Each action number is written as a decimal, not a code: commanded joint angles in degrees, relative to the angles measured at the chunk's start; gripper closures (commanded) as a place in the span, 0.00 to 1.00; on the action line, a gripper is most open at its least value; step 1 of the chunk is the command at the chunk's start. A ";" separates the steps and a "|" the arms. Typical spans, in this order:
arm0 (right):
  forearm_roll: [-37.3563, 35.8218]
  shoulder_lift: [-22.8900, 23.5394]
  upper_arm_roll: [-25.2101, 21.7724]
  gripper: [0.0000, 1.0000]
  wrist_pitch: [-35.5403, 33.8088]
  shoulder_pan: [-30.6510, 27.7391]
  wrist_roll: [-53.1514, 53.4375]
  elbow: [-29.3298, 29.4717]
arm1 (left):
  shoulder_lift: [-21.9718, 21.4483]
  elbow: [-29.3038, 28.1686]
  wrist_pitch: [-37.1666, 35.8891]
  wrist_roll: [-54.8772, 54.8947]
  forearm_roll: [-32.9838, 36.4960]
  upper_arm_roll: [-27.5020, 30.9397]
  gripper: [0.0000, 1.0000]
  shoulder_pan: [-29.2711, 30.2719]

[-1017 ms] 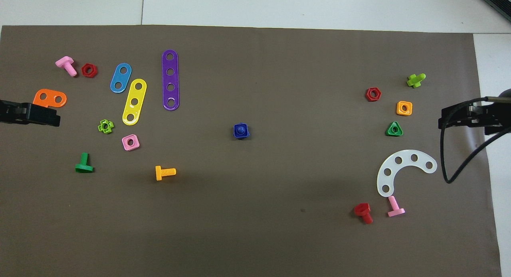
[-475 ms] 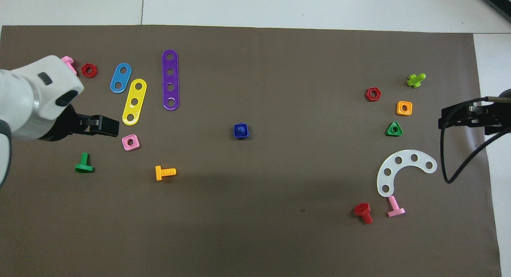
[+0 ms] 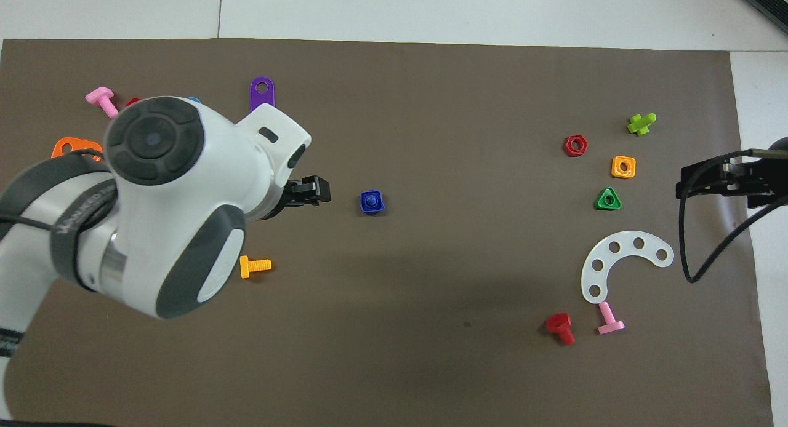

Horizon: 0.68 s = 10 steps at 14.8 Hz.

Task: Unscrew and place screws in storage area
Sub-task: 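Grasp the blue cube nut with the left gripper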

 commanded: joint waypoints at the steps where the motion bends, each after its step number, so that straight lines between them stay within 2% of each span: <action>1: 0.07 -0.87 0.18 0.00 0.26 -0.26 -1.17 -0.93 | 6.53 4.05 2.26 -4.51 0.77 1.06 0.00 -3.71; 5: 0.07 -0.87 0.09 0.00 0.26 -0.26 -1.17 -0.93 | 17.69 11.87 4.89 -8.83 1.56 1.15 0.05 -6.09; 10: 0.07 -0.87 0.09 0.00 0.26 -0.26 -1.17 -0.93 | 22.19 11.88 13.50 -8.56 4.98 0.98 0.09 -6.36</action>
